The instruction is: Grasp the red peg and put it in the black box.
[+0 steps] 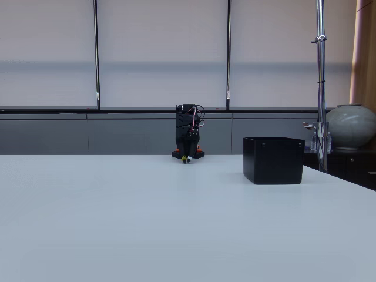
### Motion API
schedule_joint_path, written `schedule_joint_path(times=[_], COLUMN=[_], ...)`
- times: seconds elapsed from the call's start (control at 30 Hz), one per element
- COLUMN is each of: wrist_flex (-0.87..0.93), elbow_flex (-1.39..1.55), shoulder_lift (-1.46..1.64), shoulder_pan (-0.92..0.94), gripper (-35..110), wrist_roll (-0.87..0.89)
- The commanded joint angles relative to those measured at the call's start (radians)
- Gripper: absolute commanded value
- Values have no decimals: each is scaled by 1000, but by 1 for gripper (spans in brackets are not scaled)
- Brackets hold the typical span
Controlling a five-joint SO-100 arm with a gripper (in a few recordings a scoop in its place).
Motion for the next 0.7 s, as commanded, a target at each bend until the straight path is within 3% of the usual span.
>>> schedule_joint_path(times=[0.0, 0.67], wrist_flex=[46, 46], elbow_flex=[9, 9], shoulder_lift=[-49, -49], shoulder_pan=[-23, -23], gripper=[0, 0], wrist_roll=[-15, -21])
